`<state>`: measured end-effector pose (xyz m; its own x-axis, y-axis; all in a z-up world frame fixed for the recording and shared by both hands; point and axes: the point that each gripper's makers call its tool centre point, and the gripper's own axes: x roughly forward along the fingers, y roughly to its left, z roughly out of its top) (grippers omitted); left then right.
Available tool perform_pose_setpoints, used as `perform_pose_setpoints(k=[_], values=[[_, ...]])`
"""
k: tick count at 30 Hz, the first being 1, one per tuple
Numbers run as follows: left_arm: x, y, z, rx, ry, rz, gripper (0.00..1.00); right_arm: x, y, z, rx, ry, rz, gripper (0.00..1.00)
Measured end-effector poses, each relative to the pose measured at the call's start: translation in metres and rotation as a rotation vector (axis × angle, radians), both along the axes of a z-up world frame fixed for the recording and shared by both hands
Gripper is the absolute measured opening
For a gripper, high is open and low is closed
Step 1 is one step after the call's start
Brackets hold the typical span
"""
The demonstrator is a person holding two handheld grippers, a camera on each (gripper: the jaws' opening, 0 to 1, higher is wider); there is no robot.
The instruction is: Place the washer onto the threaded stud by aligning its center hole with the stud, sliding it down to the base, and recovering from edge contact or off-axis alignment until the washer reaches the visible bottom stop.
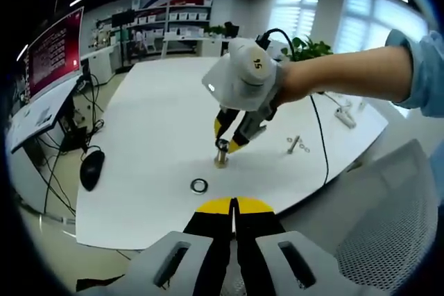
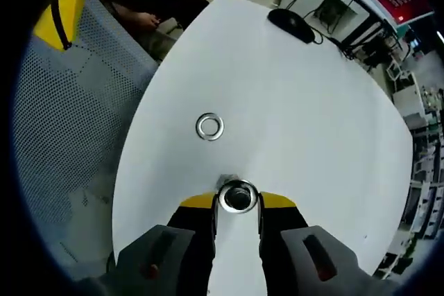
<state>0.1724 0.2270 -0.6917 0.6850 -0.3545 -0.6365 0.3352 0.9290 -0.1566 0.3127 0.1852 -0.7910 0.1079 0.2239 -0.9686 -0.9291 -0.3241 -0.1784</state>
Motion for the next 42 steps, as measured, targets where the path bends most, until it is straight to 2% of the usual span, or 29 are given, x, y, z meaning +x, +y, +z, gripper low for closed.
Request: perform_pose_setpoints(k=[13,27,33,37,40,42], values=[[0.0,0.0,-0.001,0.0,0.005,0.0,0.0,-0.006,-0.002,-0.026,-0.047,0.032,0.013,0.23],[0.0,0.0,0.0,-0.006,0.003,0.004,0.0,-0.013,-0.012,-0.035,-0.073,0.089,0.004,0.23],[0.0,0.0,-0.001,-0.005,0.004,0.005,0.0,-0.016,-0.016,-0.038,-0.081,0.093,0.019,0.24],[0.001,0.0,-0.001,-0.004,0.004,0.006,0.0,-0.014,-0.017,-0.043,-0.063,0.091,0.036,0.27],[0.001,0.0,0.0,-0.006,0.003,0.007,0.0,-0.014,-0.018,-0.044,-0.059,0.095,0.018,0.38],[0.001,0.0,0.0,-0.007,0.003,0.007,0.0,-0.015,-0.018,-0.042,-0.059,0.101,0.016,0.4]])
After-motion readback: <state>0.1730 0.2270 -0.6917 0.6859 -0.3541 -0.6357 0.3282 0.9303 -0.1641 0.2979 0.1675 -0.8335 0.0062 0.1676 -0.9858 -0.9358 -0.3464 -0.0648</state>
